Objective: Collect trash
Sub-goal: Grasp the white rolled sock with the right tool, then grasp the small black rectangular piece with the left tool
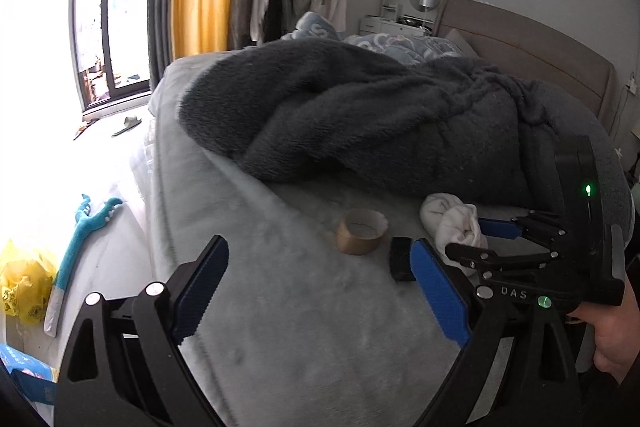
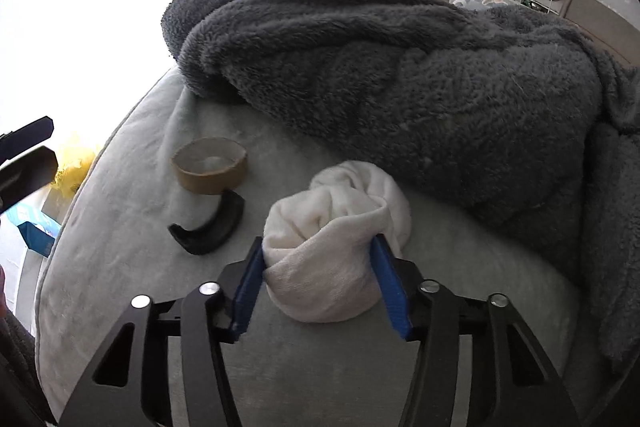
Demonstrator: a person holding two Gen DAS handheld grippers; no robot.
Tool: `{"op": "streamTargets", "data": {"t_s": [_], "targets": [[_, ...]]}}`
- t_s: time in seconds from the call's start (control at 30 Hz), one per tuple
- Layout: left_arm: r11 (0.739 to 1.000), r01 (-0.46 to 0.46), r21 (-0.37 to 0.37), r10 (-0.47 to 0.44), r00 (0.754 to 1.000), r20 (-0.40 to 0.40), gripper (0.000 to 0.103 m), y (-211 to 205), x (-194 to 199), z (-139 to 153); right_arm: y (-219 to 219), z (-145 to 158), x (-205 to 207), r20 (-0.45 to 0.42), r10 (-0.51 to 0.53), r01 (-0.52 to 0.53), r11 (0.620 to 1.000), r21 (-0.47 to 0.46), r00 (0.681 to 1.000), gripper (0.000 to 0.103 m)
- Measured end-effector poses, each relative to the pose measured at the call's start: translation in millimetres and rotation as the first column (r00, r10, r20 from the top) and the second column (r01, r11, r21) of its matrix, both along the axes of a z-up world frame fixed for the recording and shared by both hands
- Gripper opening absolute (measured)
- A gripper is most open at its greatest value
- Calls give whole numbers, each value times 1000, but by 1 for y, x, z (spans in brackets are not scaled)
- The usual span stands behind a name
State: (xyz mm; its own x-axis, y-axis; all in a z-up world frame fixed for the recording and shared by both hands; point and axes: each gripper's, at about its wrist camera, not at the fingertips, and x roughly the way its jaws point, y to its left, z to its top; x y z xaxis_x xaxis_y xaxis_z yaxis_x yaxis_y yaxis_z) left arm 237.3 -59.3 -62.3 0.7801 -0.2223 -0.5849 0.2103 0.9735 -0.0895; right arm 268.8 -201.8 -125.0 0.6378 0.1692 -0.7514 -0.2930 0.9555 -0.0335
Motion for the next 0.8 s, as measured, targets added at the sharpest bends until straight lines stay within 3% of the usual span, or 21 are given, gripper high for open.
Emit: {"op": "streamTargets", "data": {"t_s": [0.17, 0.37, 0.57, 0.8], "targets": [[999, 54, -5, -54, 998, -12, 92, -21, 3, -8, -17, 10, -3, 6, 0, -1, 995, 97, 1000, 40], [996, 93, -16, -94, 994, -50, 80, -41, 10, -23, -28, 21, -9, 31, 17, -21, 990, 138, 999, 39], [992, 127, -24, -129, 986, -107, 62, -60, 20, -40, -44, 27, -21, 33, 15, -22, 978, 206, 999, 39], [991, 132, -14, -132, 981, -144, 58, -78, 29, -55, -60, 34, -27, 48, 24, -35, 970, 239, 999, 39]]}}
